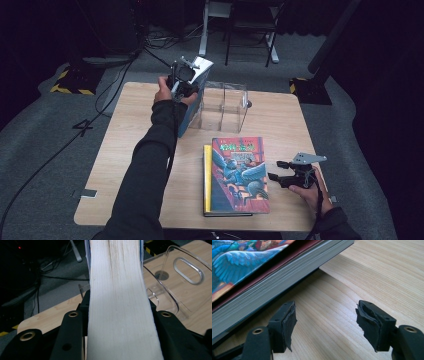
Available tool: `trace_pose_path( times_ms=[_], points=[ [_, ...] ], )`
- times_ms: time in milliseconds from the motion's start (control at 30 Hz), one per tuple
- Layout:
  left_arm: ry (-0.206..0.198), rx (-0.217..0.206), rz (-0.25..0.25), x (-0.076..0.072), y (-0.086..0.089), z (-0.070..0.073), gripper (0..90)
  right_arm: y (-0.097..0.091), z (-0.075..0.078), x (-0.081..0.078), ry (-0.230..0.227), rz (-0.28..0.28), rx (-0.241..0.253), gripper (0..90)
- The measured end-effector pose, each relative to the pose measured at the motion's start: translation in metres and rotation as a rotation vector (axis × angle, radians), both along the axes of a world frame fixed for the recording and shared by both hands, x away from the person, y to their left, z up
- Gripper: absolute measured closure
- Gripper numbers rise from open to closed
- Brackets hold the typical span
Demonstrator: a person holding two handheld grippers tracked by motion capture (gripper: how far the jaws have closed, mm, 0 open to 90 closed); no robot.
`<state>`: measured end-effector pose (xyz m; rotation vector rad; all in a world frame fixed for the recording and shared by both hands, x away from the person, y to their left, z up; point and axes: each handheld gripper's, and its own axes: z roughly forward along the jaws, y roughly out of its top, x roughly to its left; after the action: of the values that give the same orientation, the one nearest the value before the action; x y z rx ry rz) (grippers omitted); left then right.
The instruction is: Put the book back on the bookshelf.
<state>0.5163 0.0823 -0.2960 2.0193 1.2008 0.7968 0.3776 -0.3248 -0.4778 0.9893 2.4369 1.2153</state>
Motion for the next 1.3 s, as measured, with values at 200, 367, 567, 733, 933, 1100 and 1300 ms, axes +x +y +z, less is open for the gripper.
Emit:
trace_pose_path(
  times_ms=[200,367,567,733,933,1100,1300],
  points=[
    [-0.023,-0.006,0.022,0.008,-0.004,-0.006,60.1,0.006,-0.001,-0.001,-0.01,0.022,-0.037,32.5],
    [-0.01,0.003,0.042,0.009,-0.003,-0.007,60.1,0.008,-0.001,-0.002,-0.012,0.03,-0.048,32.4],
    [-0.049,-0.037,0.07,0.01,0.002,-0.009,60.0,0.008,-0.001,-0.003,-0.015,0.028,-0.049,32.5],
    [-0.083,-0.096,0.044,0.017,0.0,-0.011,60.1,0.009,-0.001,-0.004,-0.018,0.036,-0.056,32.5],
    [-0.085,-0.112,0.072,0.03,-0.006,-0.022,60.1,0.011,-0.001,-0.004,-0.02,0.047,-0.06,32.5],
    [-0.115,-0.166,0.106,0.034,-0.003,-0.028,59.7,0.009,-0.001,-0.004,-0.023,0.049,-0.053,32.6],
    [-0.11,-0.183,0.166,0.031,-0.001,-0.028,59.5,0.011,-0.001,-0.004,-0.027,0.054,-0.059,32.6]
  ],
)
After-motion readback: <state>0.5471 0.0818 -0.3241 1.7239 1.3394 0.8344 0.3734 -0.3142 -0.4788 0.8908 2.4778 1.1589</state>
